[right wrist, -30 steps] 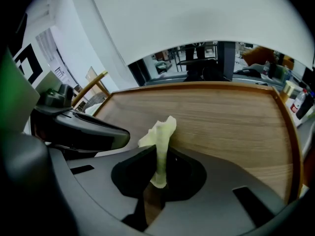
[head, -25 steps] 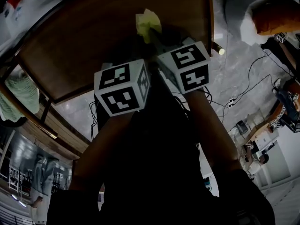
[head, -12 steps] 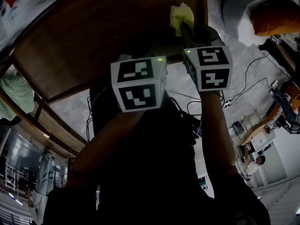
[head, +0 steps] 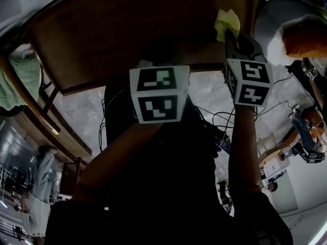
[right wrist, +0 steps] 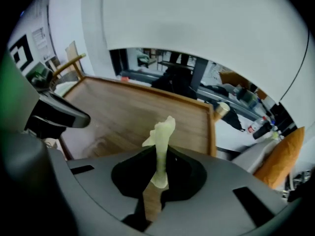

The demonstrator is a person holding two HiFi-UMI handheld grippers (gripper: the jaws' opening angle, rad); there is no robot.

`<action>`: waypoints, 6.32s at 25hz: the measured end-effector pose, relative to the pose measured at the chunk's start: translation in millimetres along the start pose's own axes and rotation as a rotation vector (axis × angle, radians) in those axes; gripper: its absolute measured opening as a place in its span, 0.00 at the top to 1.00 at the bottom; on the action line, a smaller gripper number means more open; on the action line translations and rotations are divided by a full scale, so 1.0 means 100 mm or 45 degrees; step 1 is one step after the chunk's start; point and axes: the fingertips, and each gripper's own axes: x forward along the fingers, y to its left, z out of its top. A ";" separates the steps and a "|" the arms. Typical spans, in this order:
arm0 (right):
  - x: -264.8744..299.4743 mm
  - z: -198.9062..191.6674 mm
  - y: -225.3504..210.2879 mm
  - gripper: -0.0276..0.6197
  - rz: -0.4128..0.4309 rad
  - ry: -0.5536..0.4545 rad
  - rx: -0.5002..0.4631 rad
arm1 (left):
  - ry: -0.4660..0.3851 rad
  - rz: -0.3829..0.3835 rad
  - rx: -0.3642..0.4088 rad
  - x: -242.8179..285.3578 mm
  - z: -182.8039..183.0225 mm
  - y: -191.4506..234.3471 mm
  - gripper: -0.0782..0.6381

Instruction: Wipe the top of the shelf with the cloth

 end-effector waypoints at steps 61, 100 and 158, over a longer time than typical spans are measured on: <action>0.41 0.79 3.34 0.89 0.777 -0.006 0.023 | 0.074 0.265 -0.109 -1.12 -0.32 1.93 0.88; 0.03 -0.39 0.09 0.89 0.033 0.156 -0.014 | 0.147 -0.008 0.186 0.13 -0.33 -0.23 0.88; 0.18 0.37 3.46 0.89 0.765 0.075 -0.134 | 0.078 0.229 -0.007 -1.38 -0.57 1.74 0.88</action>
